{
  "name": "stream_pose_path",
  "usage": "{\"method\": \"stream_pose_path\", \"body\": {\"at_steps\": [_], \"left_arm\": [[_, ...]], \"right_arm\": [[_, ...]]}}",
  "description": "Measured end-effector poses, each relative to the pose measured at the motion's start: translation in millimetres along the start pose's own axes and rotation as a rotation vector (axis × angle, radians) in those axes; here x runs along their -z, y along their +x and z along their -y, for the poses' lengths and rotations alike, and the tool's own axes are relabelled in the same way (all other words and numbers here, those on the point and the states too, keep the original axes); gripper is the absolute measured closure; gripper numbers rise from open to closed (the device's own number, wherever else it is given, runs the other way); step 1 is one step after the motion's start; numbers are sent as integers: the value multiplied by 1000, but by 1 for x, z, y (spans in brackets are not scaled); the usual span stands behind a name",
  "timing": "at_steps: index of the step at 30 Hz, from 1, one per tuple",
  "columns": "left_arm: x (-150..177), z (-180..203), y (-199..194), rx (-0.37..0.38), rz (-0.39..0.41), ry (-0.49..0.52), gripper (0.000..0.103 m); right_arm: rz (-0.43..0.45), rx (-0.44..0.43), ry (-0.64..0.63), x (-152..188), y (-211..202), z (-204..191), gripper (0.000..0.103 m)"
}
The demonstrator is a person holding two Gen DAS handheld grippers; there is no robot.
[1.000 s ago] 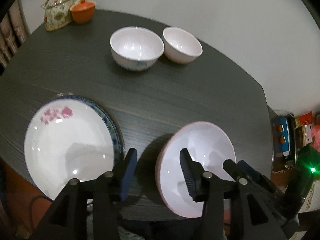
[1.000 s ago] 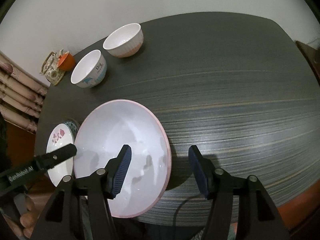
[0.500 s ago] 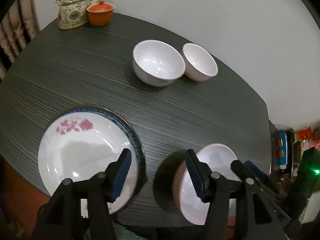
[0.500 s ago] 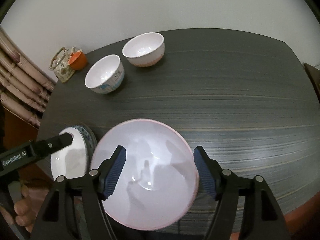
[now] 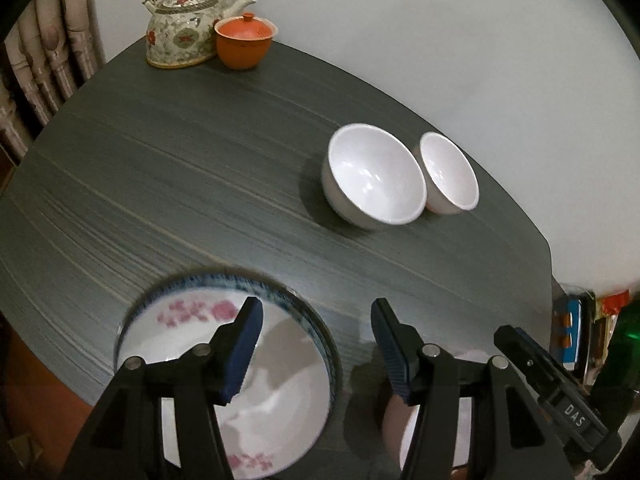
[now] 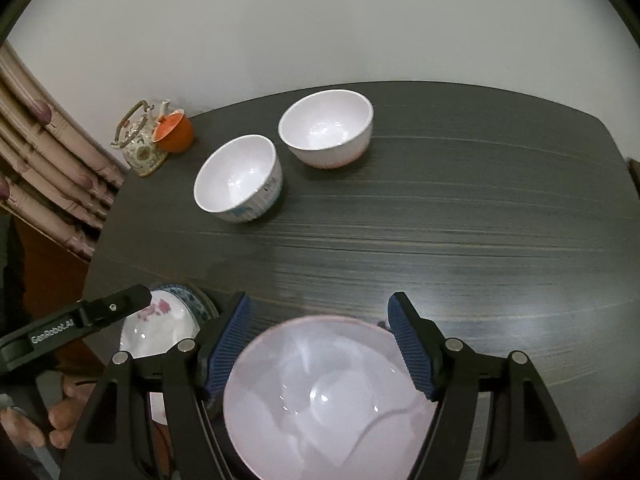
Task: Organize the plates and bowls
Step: 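Reach the left gripper to the white blue-print bowl and grip its rim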
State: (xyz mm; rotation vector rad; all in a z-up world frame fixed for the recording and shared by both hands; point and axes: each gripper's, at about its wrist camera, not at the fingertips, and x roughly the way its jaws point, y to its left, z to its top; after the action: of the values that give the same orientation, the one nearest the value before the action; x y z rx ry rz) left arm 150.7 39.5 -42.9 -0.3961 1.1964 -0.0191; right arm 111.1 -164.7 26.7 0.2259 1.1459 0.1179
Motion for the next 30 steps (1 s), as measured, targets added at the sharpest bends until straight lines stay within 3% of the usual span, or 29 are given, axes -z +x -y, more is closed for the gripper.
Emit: {"method": "stream_pose_path", "body": {"at_steps": [10,16,30], "left_arm": [[-55,-10,27,-26,13,-39,45],[-90,-7,44,5,29,-41,45],[-115,3,102,36,-93,-49,48]], "right_arm": [[-6,-18,23,-40,27,-15,35],[-16,-44,25,-72,55,-26,35],[-110,-32,98,-108,124,-25,44]]}}
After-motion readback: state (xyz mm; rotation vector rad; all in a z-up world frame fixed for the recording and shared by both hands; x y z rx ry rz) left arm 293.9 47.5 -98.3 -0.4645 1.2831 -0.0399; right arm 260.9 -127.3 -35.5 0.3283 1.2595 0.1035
